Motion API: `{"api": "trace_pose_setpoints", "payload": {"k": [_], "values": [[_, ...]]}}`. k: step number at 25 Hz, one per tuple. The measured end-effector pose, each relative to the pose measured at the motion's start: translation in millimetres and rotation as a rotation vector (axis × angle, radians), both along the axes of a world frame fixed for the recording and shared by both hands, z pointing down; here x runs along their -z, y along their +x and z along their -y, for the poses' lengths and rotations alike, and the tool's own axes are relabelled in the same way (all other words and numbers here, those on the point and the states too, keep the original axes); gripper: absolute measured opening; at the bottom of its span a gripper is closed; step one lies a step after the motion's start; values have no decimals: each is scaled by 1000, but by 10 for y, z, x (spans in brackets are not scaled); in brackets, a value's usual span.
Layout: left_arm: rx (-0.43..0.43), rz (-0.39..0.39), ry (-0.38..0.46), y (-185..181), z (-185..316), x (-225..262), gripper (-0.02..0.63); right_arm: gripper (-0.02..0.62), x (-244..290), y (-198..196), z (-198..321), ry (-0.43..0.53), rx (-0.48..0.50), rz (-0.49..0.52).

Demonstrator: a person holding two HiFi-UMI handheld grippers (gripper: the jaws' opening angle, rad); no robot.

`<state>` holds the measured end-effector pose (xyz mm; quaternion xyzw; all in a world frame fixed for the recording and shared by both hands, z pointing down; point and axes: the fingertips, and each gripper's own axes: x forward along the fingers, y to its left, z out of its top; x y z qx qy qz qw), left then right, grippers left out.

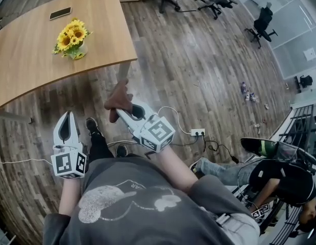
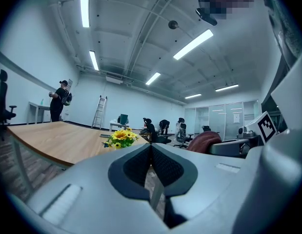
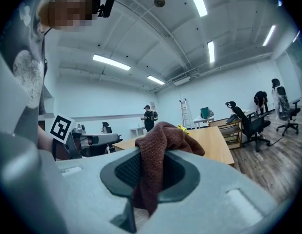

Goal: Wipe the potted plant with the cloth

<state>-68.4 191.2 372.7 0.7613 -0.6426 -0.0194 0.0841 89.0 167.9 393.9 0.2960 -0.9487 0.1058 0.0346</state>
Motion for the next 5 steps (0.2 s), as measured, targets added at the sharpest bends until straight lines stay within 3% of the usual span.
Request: {"api": "trace_pose_setpoints", "payload": {"k": [5], "values": [[-15, 3, -7, 78, 5, -53, 17, 57, -53, 24, -43, 11, 13, -28]]}}
